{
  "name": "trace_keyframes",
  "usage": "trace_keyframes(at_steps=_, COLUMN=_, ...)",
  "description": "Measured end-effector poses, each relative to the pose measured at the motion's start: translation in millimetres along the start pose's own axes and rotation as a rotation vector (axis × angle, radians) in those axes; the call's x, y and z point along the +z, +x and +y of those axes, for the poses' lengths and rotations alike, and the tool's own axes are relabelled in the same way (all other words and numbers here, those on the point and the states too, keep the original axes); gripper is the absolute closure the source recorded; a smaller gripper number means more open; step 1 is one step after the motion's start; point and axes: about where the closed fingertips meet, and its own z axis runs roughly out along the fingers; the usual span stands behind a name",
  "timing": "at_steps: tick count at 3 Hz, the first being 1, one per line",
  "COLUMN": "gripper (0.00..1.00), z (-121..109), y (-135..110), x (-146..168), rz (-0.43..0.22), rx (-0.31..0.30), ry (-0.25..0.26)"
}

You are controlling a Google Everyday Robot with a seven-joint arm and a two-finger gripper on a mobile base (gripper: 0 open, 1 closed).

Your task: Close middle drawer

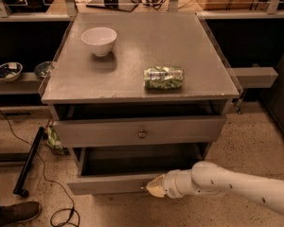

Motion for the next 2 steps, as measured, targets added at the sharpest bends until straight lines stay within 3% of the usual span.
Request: trace_keyframes(at_steps=2, gripper=1.00, z=-7, y=9, x=10, rz=0.006, rx=0.031, ry=0.014)
